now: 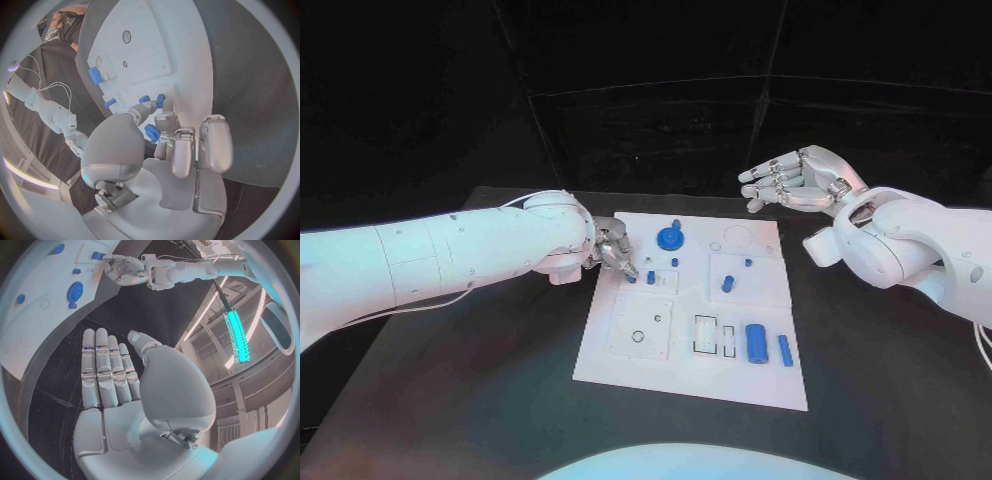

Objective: Assemble the parts on the task board

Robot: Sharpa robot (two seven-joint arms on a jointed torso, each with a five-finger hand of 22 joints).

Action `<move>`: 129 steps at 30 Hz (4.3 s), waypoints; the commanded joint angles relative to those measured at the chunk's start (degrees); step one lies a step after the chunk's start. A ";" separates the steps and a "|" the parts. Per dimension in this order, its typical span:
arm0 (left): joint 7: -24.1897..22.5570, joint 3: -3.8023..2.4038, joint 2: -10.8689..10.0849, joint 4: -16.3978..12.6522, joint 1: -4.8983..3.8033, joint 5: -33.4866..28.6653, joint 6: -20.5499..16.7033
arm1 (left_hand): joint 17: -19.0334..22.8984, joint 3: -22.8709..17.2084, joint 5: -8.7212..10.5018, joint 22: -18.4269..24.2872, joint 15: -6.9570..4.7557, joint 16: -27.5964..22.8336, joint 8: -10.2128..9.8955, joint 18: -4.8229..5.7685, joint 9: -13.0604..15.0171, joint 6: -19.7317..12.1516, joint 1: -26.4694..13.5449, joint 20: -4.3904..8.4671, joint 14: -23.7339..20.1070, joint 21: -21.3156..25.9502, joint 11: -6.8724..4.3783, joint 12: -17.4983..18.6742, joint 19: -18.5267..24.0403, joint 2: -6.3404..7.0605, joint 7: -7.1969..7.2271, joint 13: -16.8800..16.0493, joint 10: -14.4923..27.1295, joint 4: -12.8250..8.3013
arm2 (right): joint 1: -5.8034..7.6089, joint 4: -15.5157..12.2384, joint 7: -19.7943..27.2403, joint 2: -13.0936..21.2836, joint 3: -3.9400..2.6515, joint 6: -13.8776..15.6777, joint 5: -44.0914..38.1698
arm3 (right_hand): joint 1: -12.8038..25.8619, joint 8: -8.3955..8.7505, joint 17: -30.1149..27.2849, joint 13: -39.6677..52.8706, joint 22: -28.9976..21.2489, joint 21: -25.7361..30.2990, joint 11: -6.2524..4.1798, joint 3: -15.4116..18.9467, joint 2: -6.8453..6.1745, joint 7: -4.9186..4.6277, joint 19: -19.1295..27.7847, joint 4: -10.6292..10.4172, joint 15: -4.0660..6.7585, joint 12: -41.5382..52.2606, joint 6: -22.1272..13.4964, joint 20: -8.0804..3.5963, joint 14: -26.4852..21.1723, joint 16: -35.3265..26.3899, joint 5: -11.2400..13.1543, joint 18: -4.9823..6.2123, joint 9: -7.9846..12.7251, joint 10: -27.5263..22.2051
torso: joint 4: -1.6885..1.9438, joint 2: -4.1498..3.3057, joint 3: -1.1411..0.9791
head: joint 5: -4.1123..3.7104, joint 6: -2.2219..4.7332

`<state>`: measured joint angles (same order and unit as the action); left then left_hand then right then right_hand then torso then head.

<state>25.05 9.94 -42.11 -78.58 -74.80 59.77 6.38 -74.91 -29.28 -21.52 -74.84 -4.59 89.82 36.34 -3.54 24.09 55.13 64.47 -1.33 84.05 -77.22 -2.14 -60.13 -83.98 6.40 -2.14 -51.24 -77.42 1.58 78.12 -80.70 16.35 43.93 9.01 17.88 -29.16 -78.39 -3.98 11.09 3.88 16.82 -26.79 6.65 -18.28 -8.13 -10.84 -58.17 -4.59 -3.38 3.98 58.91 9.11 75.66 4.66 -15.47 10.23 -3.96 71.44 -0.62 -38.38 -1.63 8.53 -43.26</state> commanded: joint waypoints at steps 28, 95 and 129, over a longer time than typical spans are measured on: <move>2.82 0.17 1.38 1.53 0.18 -0.39 2.09 | -15.09 5.41 0.21 -0.93 -1.05 0.18 -1.32 0.11 -1.28 2.54 -5.43 0.69 5.95 -0.66 -0.52 0.48 -1.68 0.24 0.80 0.93 -0.44 0.39 | 0.13 -0.14 0.46 -0.12 -0.04 -0.07 0.19 | 0.66 0.20 -0.07 -0.08 -0.10 0.47 0.09 0.12 0.28 -0.09 -0.13 0.27 -0.11 -0.05 -0.54 0.35 0.16 -0.46 -0.16 0.14 -0.05 -0.59 | 0.03 -0.01 0.01 | -0.17 -0.33; -28.79 1.30 11.45 11.15 0.42 18.92 -14.20 | 2.50 14.39 15.14 20.44 4.74 -7.98 -23.01 -4.15 -19.69 0.24 14.48 -4.37 1.69 22.18 7.27 38.85 2.87 0.83 -6.15 44.20 22.50 -4.22 | 0.13 -0.02 0.22 -0.62 -0.04 0.25 0.19 | 0.93 0.21 -0.11 -0.08 -0.21 0.66 0.08 0.08 0.43 -0.08 -0.19 0.26 -0.13 -0.05 -0.61 0.38 0.19 -0.61 -0.30 0.15 -0.05 -0.67 | -0.06 -0.06 -0.03 | -2.12 0.87; -26.58 1.34 14.10 14.03 1.30 21.51 -9.32 | 3.38 10.66 15.26 17.24 4.26 -8.01 -24.43 -3.58 -20.21 3.58 13.57 -3.94 2.28 19.10 6.77 40.95 1.45 -0.80 -5.74 47.33 18.65 -5.55 | 0.13 -0.01 0.23 -0.97 -0.04 0.31 0.19 | 0.85 0.20 -0.12 -0.08 -0.24 0.70 0.07 -0.03 0.52 -0.08 -0.24 0.38 -0.11 -0.04 -0.60 0.37 0.22 -0.66 -0.32 0.16 -0.05 -0.69 | -0.02 0.02 -0.04 | -2.28 0.38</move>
<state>-1.61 11.31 -28.13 -64.64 -73.47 80.73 -3.68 -71.60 -18.34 -6.48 -57.55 0.21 81.66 12.16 -7.98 3.93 58.22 78.16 -5.31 83.97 -57.92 4.57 -19.46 -82.05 6.09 -7.85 -3.96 -58.39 -4.09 78.12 -80.59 16.29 43.03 9.00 17.95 -29.16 -77.86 -3.98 11.02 3.88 16.63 -26.38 6.65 -18.27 -7.60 -11.04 -58.37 -4.60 -3.37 3.98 58.71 9.31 75.66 4.27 -15.46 10.23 -3.96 71.03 -0.58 -38.39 -1.64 6.25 -42.87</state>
